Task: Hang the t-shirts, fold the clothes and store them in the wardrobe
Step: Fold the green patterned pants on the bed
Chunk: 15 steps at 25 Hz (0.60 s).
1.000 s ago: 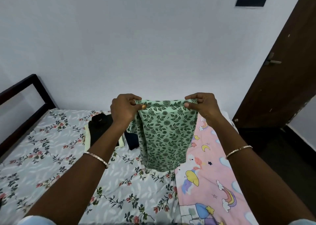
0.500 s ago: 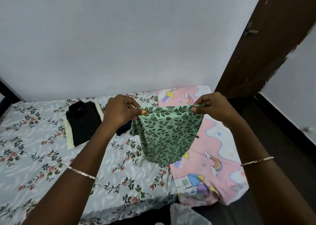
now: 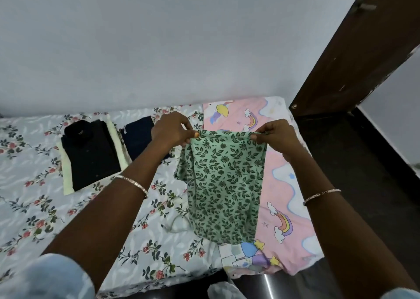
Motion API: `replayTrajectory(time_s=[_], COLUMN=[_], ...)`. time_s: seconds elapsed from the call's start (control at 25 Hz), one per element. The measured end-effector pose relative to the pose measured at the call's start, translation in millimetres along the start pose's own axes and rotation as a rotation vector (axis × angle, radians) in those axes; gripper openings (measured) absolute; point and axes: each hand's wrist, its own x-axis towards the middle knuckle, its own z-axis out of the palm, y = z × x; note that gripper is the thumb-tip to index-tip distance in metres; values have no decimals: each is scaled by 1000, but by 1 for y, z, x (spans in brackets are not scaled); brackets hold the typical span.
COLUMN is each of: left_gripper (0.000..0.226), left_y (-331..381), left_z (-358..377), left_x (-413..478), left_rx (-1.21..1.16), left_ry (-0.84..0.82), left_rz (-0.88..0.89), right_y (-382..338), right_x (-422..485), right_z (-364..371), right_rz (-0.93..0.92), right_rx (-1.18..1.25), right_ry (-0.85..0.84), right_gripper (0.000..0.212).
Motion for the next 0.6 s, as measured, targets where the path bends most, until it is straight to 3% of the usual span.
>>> replayTrajectory(time_s=[0.2, 0.4, 0.6], left_gripper=[22, 17, 14], left_y=[-17, -44, -77], left_z=[95, 172, 225], left_x=[127, 226, 299], left_rx=[59, 121, 69], left_ry=[34, 107, 164], left_rz=[-198, -271, -288], right_y=[80, 147, 192], right_x=[125, 230, 308], right_z=[39, 76, 107], right_rz=[130, 175, 252], right_rx=[39, 33, 270], right_ry=[27, 13, -27], right_gripper=[12, 7, 10])
